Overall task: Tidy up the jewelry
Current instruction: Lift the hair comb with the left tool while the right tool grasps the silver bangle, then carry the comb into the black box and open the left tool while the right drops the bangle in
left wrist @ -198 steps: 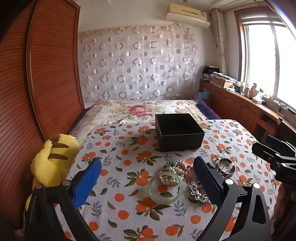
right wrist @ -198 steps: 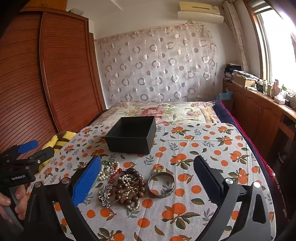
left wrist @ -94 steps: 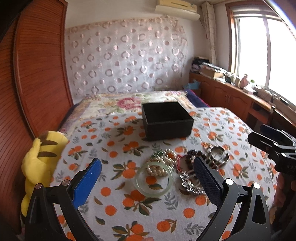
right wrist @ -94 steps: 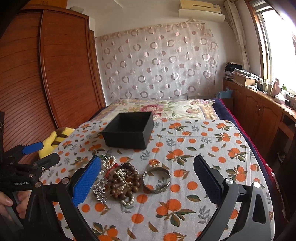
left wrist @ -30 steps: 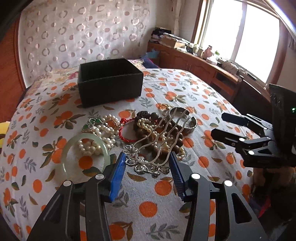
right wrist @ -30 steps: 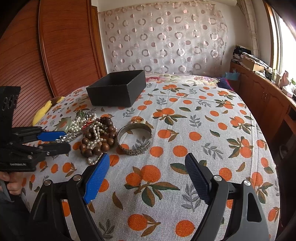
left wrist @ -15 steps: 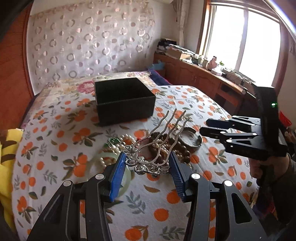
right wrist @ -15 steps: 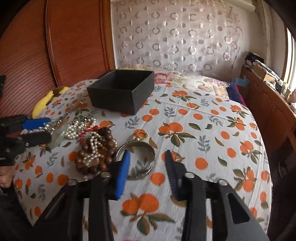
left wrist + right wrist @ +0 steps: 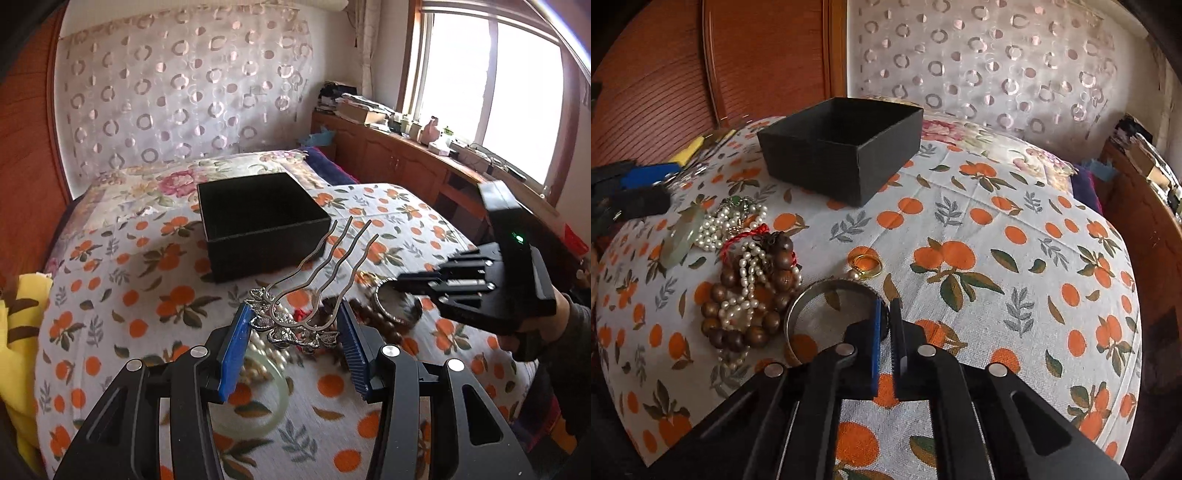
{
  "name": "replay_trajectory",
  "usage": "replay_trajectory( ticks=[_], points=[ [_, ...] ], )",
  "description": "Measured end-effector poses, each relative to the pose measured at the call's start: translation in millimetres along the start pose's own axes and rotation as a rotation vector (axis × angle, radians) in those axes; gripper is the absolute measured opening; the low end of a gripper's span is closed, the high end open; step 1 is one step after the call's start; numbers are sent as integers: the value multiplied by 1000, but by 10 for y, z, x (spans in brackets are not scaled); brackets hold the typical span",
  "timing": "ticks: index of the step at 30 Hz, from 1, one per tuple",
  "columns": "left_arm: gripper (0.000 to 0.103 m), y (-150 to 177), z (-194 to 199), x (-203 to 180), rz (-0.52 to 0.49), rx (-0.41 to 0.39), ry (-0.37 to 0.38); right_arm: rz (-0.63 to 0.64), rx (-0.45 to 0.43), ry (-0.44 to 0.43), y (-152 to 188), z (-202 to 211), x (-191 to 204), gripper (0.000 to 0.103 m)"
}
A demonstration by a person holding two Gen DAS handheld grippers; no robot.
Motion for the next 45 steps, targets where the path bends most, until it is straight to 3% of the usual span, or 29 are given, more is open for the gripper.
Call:
replay_trajectory(
  ticks=[6,13,20,28,31,45],
  points=[
    [46,-209,-174,133,-1,-2,-16,7,-78,14,-134,213,-59,4],
    [46,-521,-421,279,-9,-6,-37,14,-194,23,-581,448,-166,4],
    [46,-700,-722,416,-7,17,-57,25,-259,14,-1051,356,-281,4],
    [46,-764,-976,484,1,40,-61,44,-271,-7,-1404,58,-287,4],
    [54,-771,-969,504,13,28,-62,48,-265,-14,-1471,-63,-270,4],
    [61,-692,-518,787,56,-18,-116,113,-205,-67,-1555,-517,169,4]
  ],
)
Point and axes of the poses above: each gripper's, at about its wrist camera, not at the fingertips, and z roughly against the way its jaws point, x to its left, y to its underside, the point moved 8 cm from there along -z, roughly the way its jaws point, and after that the axes turned 7 degrees about -x, right-handed, at the moved point
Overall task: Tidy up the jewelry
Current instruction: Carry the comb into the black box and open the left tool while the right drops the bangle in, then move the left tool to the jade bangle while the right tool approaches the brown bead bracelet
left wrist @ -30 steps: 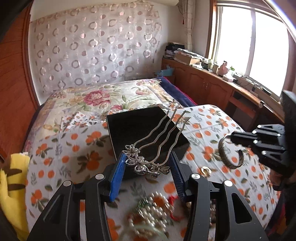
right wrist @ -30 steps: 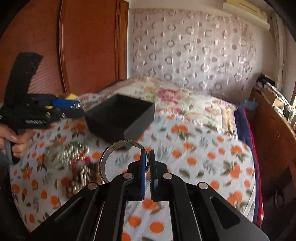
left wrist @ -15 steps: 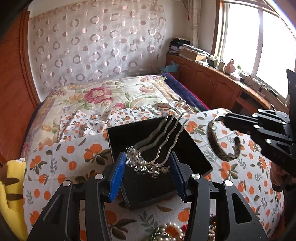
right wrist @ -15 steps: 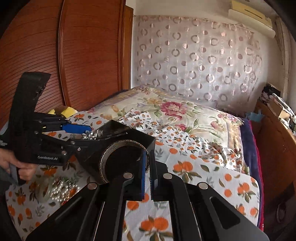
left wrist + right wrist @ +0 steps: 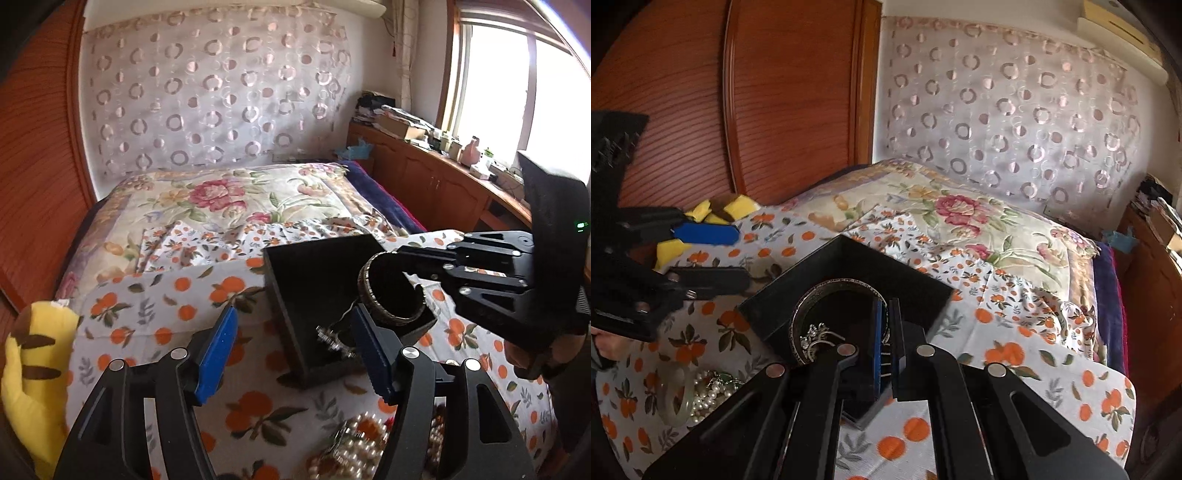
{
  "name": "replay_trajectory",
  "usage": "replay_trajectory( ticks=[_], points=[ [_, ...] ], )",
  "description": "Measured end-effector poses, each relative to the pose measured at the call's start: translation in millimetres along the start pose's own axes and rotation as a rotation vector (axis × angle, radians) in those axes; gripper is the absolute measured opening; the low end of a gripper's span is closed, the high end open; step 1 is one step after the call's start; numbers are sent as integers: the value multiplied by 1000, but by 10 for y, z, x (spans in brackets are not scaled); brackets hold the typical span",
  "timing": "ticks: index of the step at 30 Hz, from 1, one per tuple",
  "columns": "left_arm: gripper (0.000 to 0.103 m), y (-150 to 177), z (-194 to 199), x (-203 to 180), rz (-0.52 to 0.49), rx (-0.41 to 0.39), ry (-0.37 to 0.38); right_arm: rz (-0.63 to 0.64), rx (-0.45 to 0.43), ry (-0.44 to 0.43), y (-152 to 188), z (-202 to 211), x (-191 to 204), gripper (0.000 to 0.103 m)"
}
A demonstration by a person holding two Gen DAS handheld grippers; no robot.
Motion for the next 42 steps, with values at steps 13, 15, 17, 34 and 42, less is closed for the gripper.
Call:
replay_trajectory(
  ticks=[13,15,17,34,42],
  points=[
    [62,406,279,139,30,29,-22,11,51,27,113,-58,113,7],
    [62,468,331,110,27,30,-20,4,44,40,122,29,95,7],
    [63,518,399,67,21,27,-18,-7,34,45,126,142,103,7],
    [83,1007,738,-179,-14,37,-8,-109,38,49,744,770,425,15],
    [85,1231,729,-134,-7,90,-22,-119,108,10,1065,742,550,24]
  ],
)
Point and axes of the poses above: each gripper's, at about its wrist camera, not at the fingertips, and z roughly against the way its jaws point, x to its left, y to its underside, the point moved 8 cm from there along -z, roughly the way its jaws point, and after that the axes turned 7 degrees about -x, right-handed, at the moved point
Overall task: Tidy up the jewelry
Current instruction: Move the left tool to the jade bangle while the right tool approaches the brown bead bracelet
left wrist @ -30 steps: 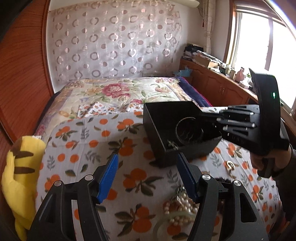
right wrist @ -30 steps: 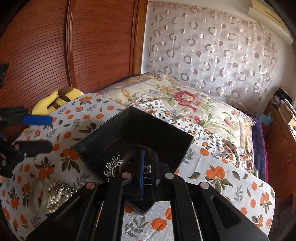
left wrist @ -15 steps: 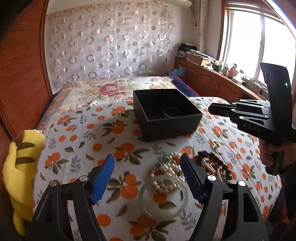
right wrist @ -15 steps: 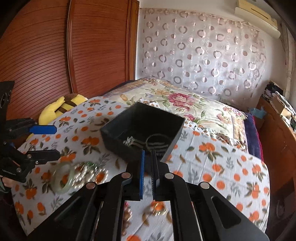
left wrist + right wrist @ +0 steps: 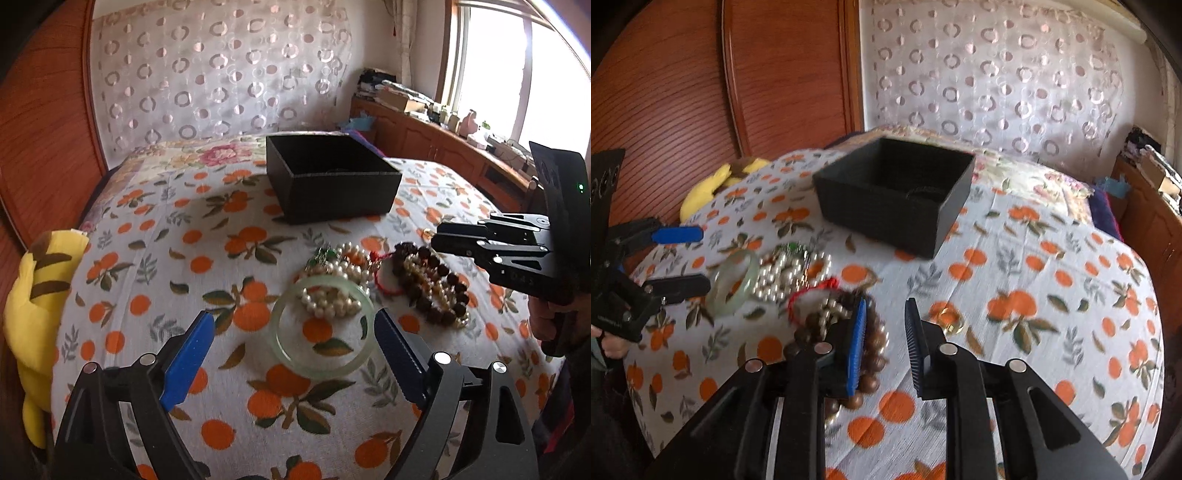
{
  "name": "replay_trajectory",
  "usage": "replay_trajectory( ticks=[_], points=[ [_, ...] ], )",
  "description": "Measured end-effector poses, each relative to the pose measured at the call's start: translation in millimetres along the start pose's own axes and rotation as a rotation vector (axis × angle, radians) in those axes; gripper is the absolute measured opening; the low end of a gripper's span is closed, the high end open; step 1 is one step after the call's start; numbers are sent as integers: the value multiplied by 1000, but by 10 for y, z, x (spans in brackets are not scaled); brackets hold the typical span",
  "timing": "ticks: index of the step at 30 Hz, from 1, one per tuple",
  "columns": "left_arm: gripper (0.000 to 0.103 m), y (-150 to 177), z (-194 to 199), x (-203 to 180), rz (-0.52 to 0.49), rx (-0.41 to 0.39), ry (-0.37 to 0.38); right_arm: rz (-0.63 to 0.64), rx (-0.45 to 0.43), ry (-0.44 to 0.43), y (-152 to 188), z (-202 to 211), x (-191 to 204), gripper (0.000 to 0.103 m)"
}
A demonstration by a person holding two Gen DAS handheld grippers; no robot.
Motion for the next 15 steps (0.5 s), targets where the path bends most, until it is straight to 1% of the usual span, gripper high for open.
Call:
replay_trajectory(
  ticks=[5,9,11,13,15],
  points=[
    [85,53,-57,-2,4,28,4,-3,48,-11,71,-84,15,23],
    [85,70,-133,-28,7,52,13,-14,69,-20,125,-141,9,23],
    [85,72,-174,-55,2,61,19,-20,65,-20,122,-130,4,22],
    [85,70,-225,-81,-2,75,27,-16,64,-19,125,-129,14,18],
    [85,67,-258,-105,-7,85,29,-4,66,-5,131,-135,29,17]
  ],
)
Point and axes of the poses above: each gripper's, at about its wrist camera, not at the fingertips, and z roughly against the way its jaws point, x to its left, y to its underside, the point moved 8 cm from there along -z, roughly the way its jaws point, and after that the axes turned 7 degrees about -x, right-handed, at the moved point
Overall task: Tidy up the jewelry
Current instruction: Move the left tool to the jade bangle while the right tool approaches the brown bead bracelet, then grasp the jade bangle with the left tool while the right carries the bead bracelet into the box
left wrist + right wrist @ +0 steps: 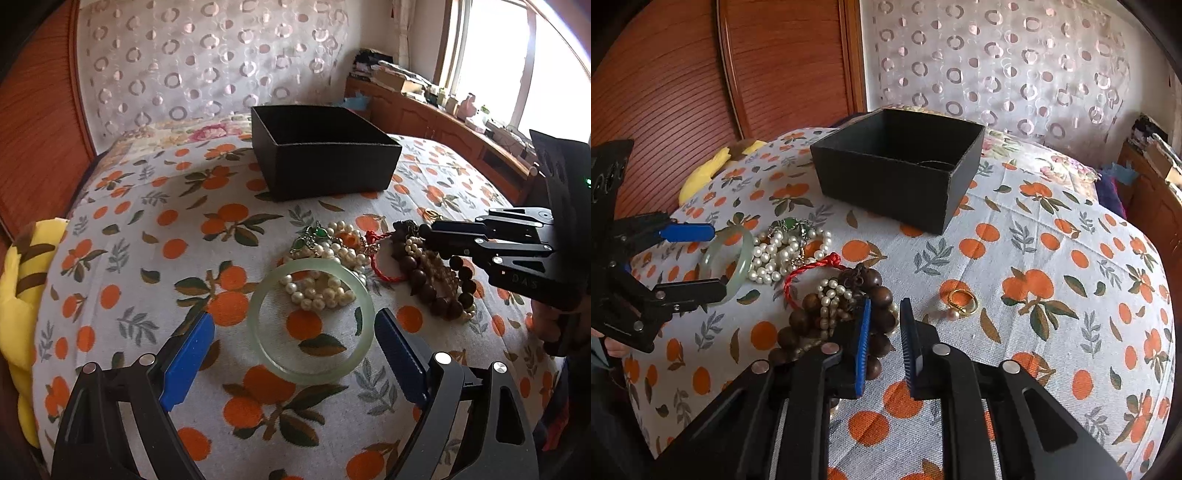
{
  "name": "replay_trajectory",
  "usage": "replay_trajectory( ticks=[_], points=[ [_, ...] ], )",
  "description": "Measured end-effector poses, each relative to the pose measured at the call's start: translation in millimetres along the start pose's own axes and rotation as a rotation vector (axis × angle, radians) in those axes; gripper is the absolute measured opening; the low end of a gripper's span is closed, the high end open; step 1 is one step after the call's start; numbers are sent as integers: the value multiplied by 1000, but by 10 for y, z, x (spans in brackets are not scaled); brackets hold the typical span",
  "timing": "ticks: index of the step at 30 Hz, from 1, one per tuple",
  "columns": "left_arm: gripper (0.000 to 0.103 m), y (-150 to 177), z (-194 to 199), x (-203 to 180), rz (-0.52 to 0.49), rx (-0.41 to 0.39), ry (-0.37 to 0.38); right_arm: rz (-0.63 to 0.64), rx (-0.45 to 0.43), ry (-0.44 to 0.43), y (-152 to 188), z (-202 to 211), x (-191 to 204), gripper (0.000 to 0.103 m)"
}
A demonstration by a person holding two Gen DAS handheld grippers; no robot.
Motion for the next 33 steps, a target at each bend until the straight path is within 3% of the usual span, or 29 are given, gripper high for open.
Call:
replay_trajectory(
  ticks=[18,19,21,33],
  points=[
    [85,-46,-161,-115,-7,28,21,2,-6,15,1,10,-27,16],
    [84,-49,-157,-121,-8,25,25,0,-6,15,1,8,-27,16],
    [70,-45,-136,-127,-13,19,20,1,-6,16,-1,3,-20,16],
    [69,-176,200,-133,5,-85,10,-1,-1,14,18,-9,-36,16]
  ],
)
Point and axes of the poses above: each gripper's, at about its wrist camera, not at the fingertips, and z roughly against the way its jaws point, x to its left, y to its underside, the point moved 8 cm from there along -z, roughly the way its jaws point, and after that the axes turned 7 degrees about -x, right-handed, at the moved point
